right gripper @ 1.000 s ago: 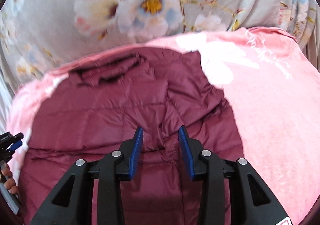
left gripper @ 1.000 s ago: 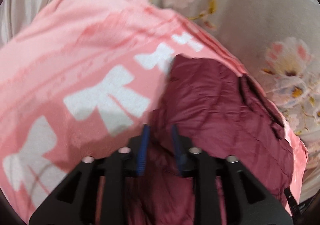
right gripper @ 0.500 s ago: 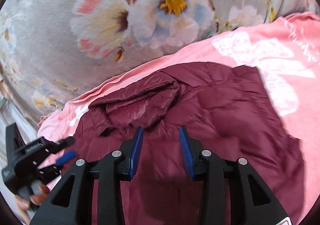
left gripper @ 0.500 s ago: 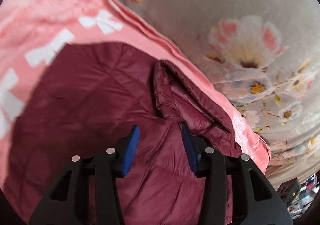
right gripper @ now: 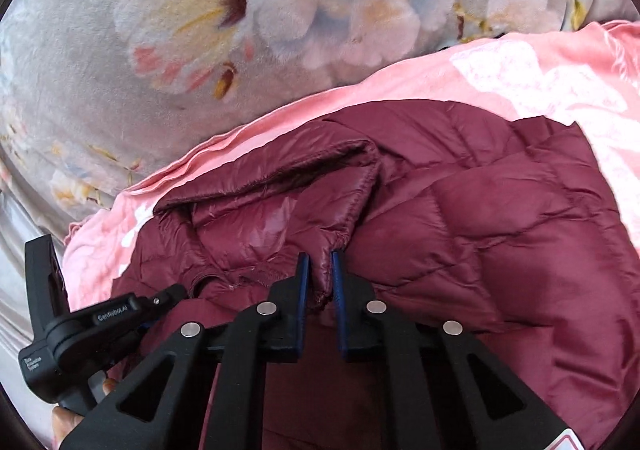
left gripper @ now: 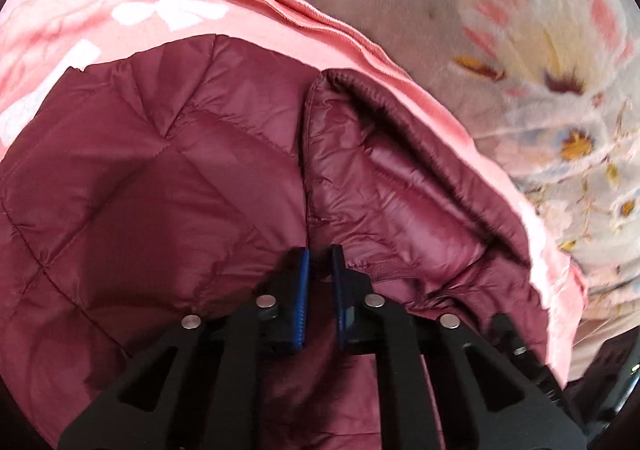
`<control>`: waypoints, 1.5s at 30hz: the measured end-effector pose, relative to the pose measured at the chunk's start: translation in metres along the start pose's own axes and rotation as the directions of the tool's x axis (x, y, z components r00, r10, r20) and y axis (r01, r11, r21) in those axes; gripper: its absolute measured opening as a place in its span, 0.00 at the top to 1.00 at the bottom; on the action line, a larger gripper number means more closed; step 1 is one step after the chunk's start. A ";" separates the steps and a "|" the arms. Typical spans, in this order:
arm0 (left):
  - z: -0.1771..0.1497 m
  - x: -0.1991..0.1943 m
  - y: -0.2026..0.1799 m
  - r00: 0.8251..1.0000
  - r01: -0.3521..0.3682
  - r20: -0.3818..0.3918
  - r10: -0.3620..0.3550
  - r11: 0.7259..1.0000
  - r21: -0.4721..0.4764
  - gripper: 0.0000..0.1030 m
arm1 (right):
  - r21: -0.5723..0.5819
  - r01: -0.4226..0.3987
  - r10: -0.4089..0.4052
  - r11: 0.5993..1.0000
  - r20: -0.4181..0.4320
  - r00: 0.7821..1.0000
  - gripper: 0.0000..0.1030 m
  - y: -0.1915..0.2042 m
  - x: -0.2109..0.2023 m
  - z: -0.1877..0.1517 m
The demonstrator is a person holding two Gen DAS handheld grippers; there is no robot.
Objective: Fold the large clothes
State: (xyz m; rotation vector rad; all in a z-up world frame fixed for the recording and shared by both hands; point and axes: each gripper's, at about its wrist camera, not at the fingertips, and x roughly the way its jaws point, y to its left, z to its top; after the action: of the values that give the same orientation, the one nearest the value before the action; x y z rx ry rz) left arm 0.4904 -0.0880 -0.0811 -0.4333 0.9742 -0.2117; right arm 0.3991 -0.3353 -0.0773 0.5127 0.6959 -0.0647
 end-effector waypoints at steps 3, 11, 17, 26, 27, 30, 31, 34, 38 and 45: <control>-0.010 0.003 0.001 1.000 -0.020 0.013 0.019 0.999 0.043 0.92 | -0.027 0.044 -0.046 0.999 -0.048 0.998 0.91 -0.004 0.014 -0.008; -0.023 0.005 -0.009 0.995 -0.089 0.064 0.081 0.988 0.126 0.92 | -0.069 0.082 -0.087 0.994 -0.070 0.994 0.85 0.000 0.010 -0.003; -0.023 -0.017 -0.010 0.996 -0.010 0.084 0.002 0.995 0.097 0.82 | 0.000 -0.041 0.041 0.999 0.059 0.997 0.65 0.000 -0.032 0.013; 0.033 -0.038 -0.017 0.980 0.149 0.139 -0.141 0.987 -0.052 0.56 | 0.236 -0.193 0.191 0.952 0.035 0.981 0.57 -0.009 0.011 0.050; 0.038 -0.033 -0.017 0.982 0.145 0.135 -0.135 0.987 -0.069 0.56 | 0.266 -0.199 0.197 0.943 0.034 0.980 0.56 -0.012 0.016 0.051; 0.050 -0.023 -0.009 0.984 0.145 0.124 -0.130 0.982 -0.120 0.57 | 0.347 -0.221 0.222 0.911 0.037 0.974 0.56 -0.021 0.032 0.054; 0.054 -0.016 -0.008 0.985 0.140 0.118 -0.124 0.980 -0.140 0.56 | 0.365 -0.223 0.225 0.904 0.038 0.974 0.56 -0.023 0.036 0.055; 0.061 0.000 -0.005 0.988 0.135 0.102 -0.119 0.978 -0.161 0.57 | 0.394 -0.235 0.230 0.888 0.060 0.971 0.57 -0.028 0.043 0.056; 0.070 0.002 -0.011 0.986 0.123 0.126 -0.106 0.984 -0.132 0.57 | 0.328 -0.248 0.226 0.911 0.104 0.968 0.94 -0.023 0.034 0.059; 0.076 0.016 -0.007 0.988 0.118 0.116 -0.100 0.980 -0.161 0.55 | 0.139 -0.258 0.242 0.956 0.125 0.962 0.96 -0.006 0.006 0.054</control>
State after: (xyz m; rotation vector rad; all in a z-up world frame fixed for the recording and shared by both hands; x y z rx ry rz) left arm 0.5627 -0.0806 -0.0531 -0.6474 0.8665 -0.2041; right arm 0.4340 -0.3654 -0.0486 0.7375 0.5192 0.0928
